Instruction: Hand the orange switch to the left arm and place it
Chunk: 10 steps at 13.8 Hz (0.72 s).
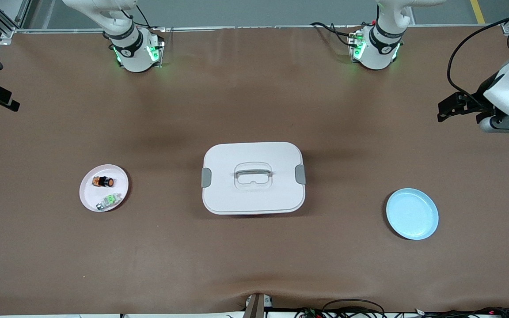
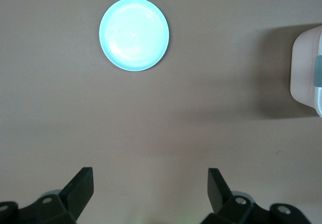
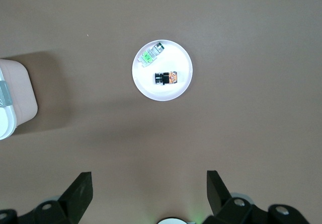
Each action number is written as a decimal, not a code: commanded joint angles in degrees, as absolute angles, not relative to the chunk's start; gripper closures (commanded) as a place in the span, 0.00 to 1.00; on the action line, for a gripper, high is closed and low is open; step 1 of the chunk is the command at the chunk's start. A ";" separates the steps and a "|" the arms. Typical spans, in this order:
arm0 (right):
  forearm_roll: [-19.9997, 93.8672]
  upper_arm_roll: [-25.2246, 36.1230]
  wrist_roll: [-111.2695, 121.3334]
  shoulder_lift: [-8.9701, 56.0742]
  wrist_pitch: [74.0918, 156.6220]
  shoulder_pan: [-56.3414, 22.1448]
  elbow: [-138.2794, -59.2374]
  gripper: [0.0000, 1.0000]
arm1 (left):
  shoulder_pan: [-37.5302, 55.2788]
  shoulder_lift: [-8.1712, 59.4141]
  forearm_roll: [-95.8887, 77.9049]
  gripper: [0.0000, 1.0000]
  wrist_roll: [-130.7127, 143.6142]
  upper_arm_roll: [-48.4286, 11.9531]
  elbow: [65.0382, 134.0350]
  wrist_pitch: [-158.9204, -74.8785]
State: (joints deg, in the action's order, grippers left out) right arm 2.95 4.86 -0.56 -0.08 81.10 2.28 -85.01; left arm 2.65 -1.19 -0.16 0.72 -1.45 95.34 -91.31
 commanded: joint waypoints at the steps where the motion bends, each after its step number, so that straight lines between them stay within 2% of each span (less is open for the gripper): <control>1: 3.60 4.48 -0.79 -0.79 80.77 3.08 -85.60 0.00 | 2.73 -0.70 0.62 0.00 0.53 -1.49 93.96 -90.18; 10: 3.60 4.40 -0.79 -0.79 80.60 3.69 -85.61 0.00 | 2.64 -0.62 0.62 0.00 0.53 -1.49 93.16 -90.18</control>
